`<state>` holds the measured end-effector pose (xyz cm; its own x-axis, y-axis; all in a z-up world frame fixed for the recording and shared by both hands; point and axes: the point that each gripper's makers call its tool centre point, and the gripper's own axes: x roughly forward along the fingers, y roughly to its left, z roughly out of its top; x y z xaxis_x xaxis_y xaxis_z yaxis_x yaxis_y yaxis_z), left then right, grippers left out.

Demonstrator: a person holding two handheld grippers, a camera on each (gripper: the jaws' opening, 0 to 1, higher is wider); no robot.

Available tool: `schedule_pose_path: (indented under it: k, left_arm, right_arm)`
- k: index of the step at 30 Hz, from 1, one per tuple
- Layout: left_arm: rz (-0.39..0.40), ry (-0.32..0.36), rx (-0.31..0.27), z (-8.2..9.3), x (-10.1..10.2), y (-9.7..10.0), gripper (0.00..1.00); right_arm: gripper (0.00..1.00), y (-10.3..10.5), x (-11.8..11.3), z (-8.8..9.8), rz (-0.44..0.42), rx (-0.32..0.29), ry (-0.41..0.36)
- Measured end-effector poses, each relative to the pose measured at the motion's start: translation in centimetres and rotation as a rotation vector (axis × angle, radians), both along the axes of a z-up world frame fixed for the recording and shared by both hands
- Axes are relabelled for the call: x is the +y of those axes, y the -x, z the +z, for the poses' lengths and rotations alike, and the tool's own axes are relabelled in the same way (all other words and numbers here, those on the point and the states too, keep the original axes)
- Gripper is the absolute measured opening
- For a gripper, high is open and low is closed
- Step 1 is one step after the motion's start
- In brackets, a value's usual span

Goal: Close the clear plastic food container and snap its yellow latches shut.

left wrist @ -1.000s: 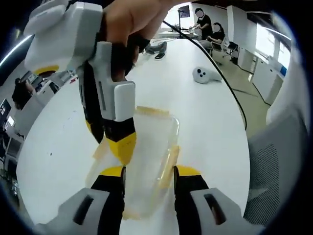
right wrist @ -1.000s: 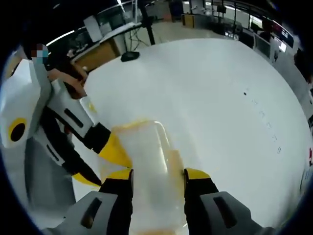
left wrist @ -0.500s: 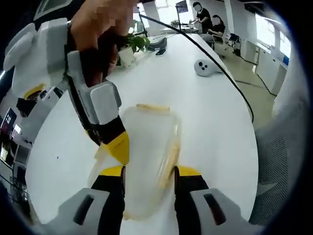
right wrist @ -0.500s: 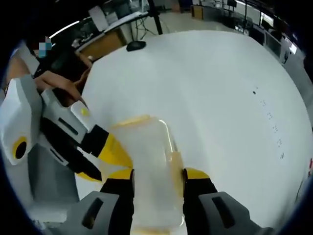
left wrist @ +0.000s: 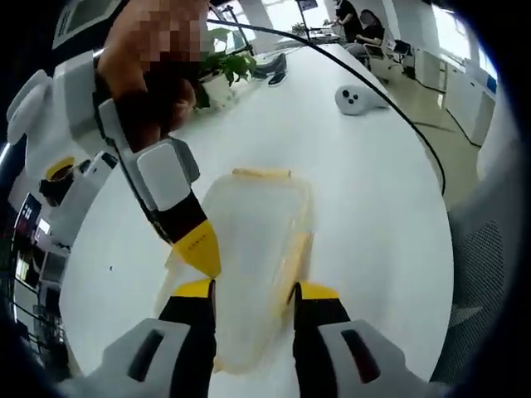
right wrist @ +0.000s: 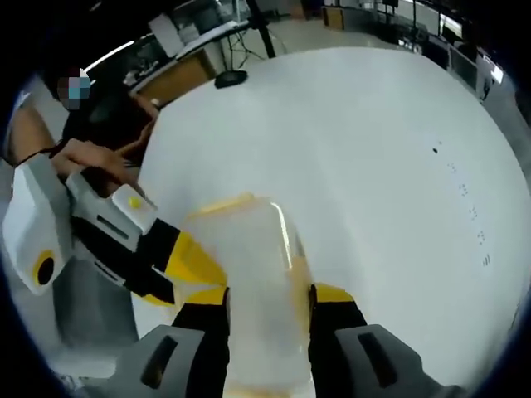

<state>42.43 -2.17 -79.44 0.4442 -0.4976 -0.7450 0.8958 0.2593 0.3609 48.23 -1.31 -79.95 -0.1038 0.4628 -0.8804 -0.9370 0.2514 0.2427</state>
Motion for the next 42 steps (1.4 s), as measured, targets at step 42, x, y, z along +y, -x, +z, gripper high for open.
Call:
schedule_pose_path:
  k: [42]
  left_arm:
    - [-0.024, 0.008, 0.08, 1.3, 0.8, 0.9, 0.44]
  right_arm:
    - [0.47, 0.0, -1.3, 1.4, -0.13, -0.132, -0.035]
